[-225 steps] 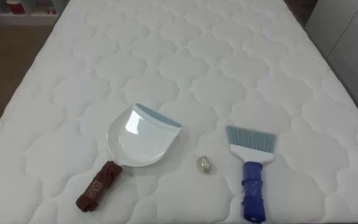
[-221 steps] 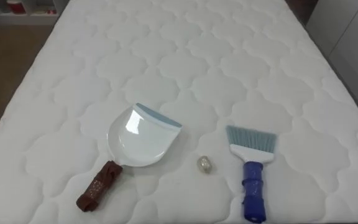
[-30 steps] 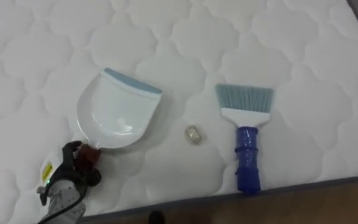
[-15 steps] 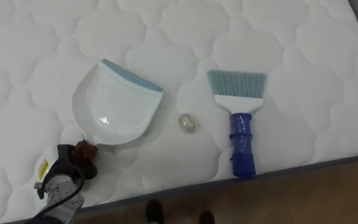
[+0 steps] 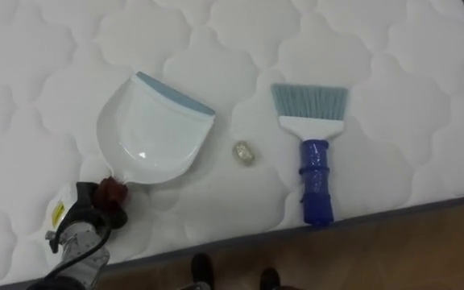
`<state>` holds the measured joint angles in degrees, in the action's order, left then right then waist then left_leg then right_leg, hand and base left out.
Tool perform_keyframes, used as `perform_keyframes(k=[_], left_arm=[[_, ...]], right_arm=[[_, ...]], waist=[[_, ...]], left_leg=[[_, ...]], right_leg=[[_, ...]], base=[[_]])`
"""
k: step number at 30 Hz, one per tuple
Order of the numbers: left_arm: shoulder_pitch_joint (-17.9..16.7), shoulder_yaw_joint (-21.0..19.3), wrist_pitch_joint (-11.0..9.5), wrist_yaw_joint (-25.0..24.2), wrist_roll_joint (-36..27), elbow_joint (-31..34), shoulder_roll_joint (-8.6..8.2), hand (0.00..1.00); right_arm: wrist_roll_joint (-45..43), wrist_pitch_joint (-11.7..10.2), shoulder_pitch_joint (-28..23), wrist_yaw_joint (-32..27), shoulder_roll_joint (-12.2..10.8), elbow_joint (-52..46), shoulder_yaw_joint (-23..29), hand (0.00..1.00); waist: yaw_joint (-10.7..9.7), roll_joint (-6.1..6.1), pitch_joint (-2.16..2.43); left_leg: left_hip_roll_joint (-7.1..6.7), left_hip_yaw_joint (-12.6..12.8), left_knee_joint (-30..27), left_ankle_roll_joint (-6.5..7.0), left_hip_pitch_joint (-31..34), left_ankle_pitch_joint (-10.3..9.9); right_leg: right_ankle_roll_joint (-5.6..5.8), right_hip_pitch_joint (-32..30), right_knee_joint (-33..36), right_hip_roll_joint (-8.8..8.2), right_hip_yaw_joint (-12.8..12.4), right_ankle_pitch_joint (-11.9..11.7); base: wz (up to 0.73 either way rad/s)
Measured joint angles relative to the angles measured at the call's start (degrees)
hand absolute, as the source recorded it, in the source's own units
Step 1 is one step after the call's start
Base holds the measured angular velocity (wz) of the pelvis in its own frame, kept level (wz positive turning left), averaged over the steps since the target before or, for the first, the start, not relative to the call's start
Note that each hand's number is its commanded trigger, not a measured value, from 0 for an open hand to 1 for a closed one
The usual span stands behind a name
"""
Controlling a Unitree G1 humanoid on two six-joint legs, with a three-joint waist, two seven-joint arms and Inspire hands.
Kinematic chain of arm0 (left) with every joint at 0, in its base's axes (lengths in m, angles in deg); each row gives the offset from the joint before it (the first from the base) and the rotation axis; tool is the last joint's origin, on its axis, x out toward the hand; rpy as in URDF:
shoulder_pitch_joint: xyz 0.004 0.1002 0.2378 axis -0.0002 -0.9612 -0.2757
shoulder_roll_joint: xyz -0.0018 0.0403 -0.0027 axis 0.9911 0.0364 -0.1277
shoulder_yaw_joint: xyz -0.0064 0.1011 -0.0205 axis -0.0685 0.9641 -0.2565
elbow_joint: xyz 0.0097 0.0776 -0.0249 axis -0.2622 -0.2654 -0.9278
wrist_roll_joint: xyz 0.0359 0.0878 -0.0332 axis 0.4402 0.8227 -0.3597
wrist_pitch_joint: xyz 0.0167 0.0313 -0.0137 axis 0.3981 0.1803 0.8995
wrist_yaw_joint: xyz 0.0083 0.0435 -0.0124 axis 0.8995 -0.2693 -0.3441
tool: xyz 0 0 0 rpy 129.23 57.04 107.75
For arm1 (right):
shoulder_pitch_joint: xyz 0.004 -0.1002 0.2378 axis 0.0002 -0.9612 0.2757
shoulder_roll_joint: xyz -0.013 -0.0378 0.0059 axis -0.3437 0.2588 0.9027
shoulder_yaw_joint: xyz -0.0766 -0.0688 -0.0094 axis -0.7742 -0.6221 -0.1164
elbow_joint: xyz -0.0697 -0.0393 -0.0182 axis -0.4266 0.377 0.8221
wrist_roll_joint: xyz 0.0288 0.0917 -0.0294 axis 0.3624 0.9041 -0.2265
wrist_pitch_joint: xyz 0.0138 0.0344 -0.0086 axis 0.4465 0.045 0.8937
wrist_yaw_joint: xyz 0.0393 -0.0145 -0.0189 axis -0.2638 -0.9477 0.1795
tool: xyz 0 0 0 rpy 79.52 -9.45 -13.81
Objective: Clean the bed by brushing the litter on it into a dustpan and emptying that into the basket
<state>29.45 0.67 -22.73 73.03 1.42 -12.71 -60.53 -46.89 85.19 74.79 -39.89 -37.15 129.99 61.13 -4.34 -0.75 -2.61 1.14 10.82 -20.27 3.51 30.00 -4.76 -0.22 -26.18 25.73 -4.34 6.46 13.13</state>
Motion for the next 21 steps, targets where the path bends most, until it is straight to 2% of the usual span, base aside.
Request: perform_keyframes(k=[2,6,9,13,16,19,21], left_arm=[[0.0,0.7,0.0,0.2,0.0,0.0,0.3,1.0],[-0.2,1.0,0.0,0.5,0.4,0.0,0.86,1.0],[-0.8,1.0,-0.2,2.9,3.1,0.1,1.91,1.0],[-1.6,0.9,-2.0,6.9,8.1,1.3,3.3,1.0],[-3.9,1.1,-2.9,9.2,10.2,4.9,4.43,1.0],[-5.7,1.6,-3.5,11.5,11.7,6.6,4.74,1.0],[-6.5,1.6,-3.6,12.3,14.0,6.5,4.83,1.0]], right_arm=[[3.4,-1.4,0.1,-0.8,0.0,-0.8,0.6,0.0],[6.2,-2.7,0.0,-1.2,0.1,-1.1,2.8,0.0],[11.4,-3.9,-0.3,-1.9,0.1,-1.0,5.3,0.0],[19.3,-5.0,-0.3,-2.7,0.4,-1.3,8.8,0.0],[24.6,-5.7,0.1,-4.4,0.5,-2.8,12.1,0.0],[29.7,-6.4,0.2,-6.2,0.7,-4.8,14.1,0.0],[29.8,-6.6,0.8,-7.3,1.0,-5.8,14.6,0.0]], waist=[[0.0,0.58,0.06],[-0.1,1.38,0.05],[-0.1,1.46,0.06],[0.0,1.54,0.07],[0.0,1.68,0.12],[0.1,1.74,0.12],[0.2,1.75,0.12]], left_leg=[[0.23,0.0,-0.6,0.0,0.1,-0.3],[0.21,0.2,-0.6,0.03,-0.3,-0.2],[0.24,0.4,-0.4,0.03,-0.7,-0.2],[0.24,0.4,-0.4,0.02,-0.7,-0.2],[0.32,0.7,-0.5,0.06,-0.8,-0.3],[0.35,0.9,-0.5,0.06,-1.4,-0.3],[0.4,1.3,-0.5,0.03,-1.8,-0.4]], right_leg=[[-0.05,-0.1,0.1,0.15,0.0,0.0],[-0.05,0.3,0.1,0.04,-0.1,0.0],[-0.05,0.3,0.1,-0.36,0.0,0.0],[-0.05,0.3,0.2,-0.35,-0.1,0.0],[-0.04,0.6,0.2,0.0,-0.4,0.0],[-0.04,1.0,0.3,0.03,-0.5,0.0],[-0.03,0.8,0.6,0.04,-0.9,0.0]], base=[[0.0],[-0.05],[-0.03],[0.0],[-0.03],[-0.03],[-0.09]])
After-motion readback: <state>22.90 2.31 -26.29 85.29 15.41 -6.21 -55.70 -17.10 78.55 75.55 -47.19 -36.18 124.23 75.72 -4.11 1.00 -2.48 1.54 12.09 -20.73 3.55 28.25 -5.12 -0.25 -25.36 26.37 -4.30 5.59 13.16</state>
